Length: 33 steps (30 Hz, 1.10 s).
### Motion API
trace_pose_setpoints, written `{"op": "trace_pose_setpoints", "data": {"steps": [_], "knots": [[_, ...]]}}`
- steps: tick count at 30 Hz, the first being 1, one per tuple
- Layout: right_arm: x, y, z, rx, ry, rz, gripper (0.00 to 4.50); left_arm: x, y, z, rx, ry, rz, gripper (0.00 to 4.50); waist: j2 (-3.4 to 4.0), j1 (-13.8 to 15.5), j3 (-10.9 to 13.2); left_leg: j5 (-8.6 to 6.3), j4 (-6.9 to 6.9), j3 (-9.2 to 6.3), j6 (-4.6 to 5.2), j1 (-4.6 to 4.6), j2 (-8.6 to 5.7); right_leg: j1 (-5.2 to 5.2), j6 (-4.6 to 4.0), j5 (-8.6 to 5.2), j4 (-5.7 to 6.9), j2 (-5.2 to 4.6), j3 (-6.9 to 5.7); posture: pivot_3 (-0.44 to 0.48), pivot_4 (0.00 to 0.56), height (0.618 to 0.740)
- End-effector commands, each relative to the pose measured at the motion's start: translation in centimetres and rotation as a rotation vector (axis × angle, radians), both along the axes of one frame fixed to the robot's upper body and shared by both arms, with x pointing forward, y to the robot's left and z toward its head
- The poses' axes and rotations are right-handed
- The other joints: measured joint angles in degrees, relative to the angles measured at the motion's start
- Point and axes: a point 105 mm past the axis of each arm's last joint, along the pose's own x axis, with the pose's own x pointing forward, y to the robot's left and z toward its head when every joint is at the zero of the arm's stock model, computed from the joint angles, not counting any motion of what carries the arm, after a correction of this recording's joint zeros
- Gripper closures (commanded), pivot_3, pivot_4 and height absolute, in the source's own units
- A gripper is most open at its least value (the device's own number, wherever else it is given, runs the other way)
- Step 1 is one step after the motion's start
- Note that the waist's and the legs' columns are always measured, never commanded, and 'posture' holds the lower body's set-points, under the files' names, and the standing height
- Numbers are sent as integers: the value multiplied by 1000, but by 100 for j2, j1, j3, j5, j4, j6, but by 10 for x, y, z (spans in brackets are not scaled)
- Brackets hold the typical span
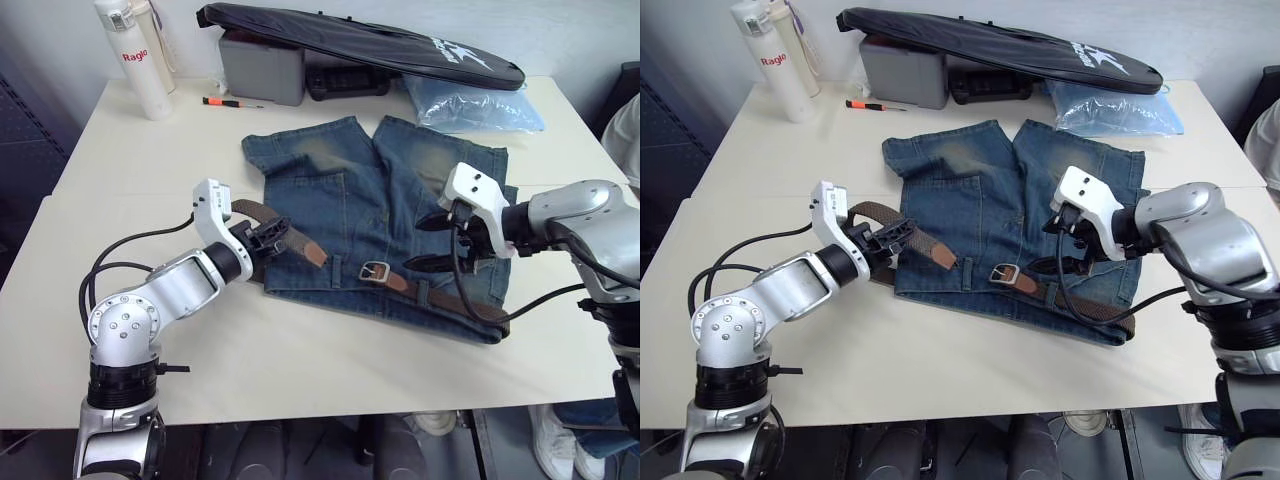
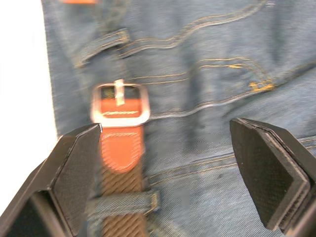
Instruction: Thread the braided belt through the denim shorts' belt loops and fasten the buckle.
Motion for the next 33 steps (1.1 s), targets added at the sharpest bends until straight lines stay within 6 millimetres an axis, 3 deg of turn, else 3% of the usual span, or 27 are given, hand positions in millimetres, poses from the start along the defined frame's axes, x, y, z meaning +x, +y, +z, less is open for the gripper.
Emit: {"op": "trace_pose_setpoints", "data": {"steps": [1,14,25,33], "knots": [[-11,3,19,22,-24,34,79,-2,-5,0,38,-41,21,4500,0,1,0,0,0,0,0,0,0,0,0,0,0,0,1,0,150,740],[-5,-7,27,13,-75,-65,79,8,-18,-19,32,-18,108,4500,0,13,0,0,3,0,0,-2,0,1,0,0,-3,0,-1,0,150,740],[-6,-14,30,-10,-93,-118,79,10,-36,-53,-35,155,113,4500,0,15,0,-4,20,-1,6,-3,0,5,2,1,0,0,-1,0,150,740],[-17,-1,18,-60,-105,-7,79,14,-69,-77,-85,294,-14,4500,2,129,-1,-7,37,-5,12,-4,0,15,6,4,0,-1,-4,0,150,740]]}}
